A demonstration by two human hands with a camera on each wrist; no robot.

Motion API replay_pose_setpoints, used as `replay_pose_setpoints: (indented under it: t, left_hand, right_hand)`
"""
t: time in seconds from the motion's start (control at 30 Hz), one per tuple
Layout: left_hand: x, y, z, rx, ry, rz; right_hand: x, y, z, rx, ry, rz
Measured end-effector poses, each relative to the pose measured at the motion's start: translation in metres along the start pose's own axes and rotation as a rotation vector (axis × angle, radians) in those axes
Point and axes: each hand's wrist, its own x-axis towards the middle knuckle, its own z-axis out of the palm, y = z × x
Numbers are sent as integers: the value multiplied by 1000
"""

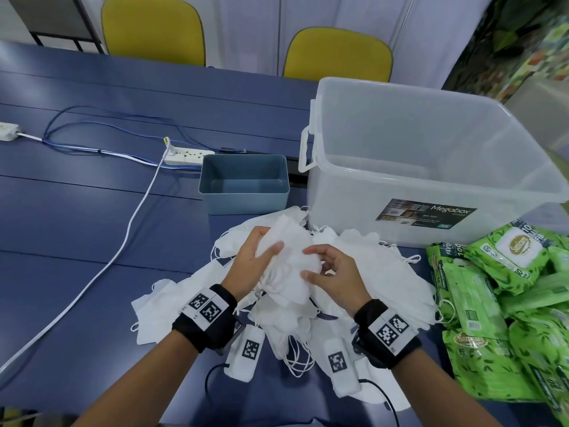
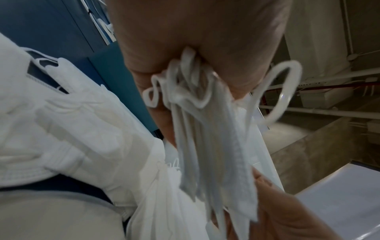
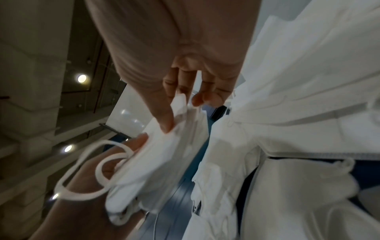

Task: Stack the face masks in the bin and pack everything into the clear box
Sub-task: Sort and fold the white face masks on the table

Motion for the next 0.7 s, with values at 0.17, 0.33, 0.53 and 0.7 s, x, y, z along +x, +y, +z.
replay_pose_setpoints:
  t: [0.17,0.33,0.53,0.7]
  left_hand:
    - [-10,-2,-5,97,-19,108]
    - [-21,-7,-4,137,-136,51]
    - [-28,-23,4,146,-110,-48]
    - [-31,-36,11,134,-147,-113]
  right_hand:
    - [4,4,4,-140,4,10]
    - [6,13,11,259,-172,251]
    - [1,28,22,319,-99,312]
    - [-6,35,21,276,-70,323]
